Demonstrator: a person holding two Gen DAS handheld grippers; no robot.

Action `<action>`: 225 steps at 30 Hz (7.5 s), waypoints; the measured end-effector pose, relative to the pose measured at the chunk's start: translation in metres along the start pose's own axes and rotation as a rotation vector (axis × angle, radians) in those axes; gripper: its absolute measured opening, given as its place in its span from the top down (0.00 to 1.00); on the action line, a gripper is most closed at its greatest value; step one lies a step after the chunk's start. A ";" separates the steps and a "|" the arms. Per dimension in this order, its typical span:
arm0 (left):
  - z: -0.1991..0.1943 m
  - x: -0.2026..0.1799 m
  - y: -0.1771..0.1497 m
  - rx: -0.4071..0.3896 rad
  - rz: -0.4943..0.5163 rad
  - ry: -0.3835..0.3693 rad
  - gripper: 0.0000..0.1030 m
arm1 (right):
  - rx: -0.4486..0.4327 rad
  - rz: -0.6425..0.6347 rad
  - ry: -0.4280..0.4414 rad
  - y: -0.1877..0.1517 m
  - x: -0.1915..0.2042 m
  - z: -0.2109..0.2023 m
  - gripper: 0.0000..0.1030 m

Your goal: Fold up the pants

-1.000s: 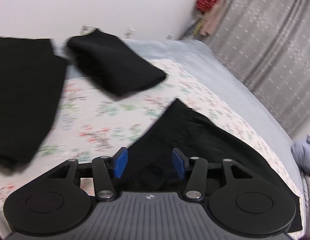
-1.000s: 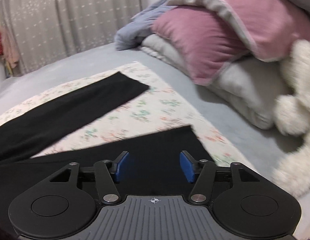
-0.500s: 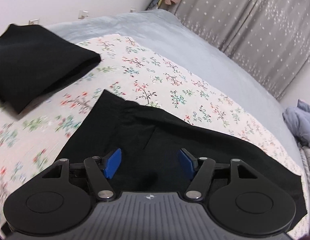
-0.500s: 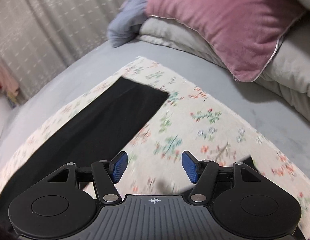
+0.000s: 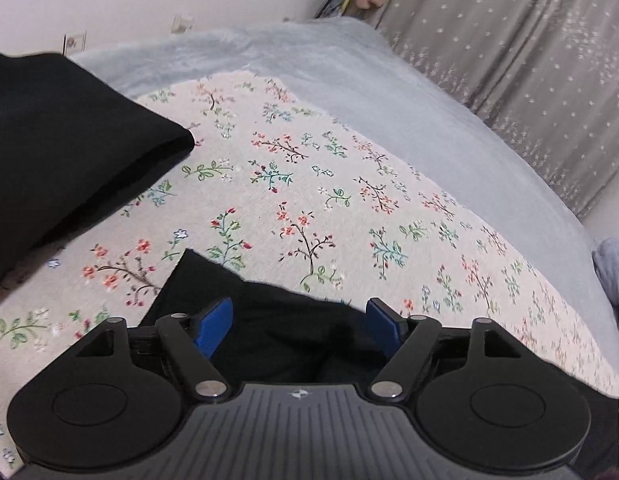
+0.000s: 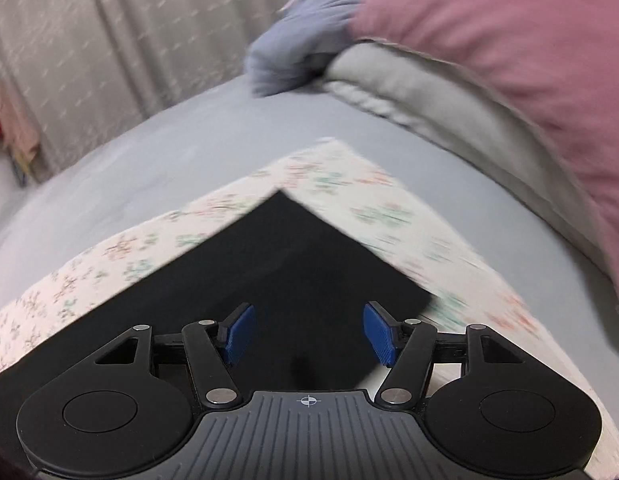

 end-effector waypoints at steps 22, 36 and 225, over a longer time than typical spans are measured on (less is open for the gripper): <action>0.058 -0.051 -0.033 0.260 0.465 -0.062 0.24 | 0.211 0.064 -0.046 0.060 0.110 0.110 0.39; 0.092 -0.093 -0.055 0.290 0.743 -0.138 1.00 | 0.159 -0.007 -0.119 0.057 0.148 0.142 0.99; -0.192 0.117 -0.157 0.107 -0.068 -0.043 0.78 | 0.074 0.432 -0.121 -0.254 -0.271 -0.217 0.99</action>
Point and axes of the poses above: each gripper's, at about its wrist camera, not at the fingertips, and z roughly the way its jaws point, x to its left, y to its top, the point moved 5 cm from there along z, roughly the way its jaws point, and after that the axes turned 13 degrees about -y, right-handed, at the moved point
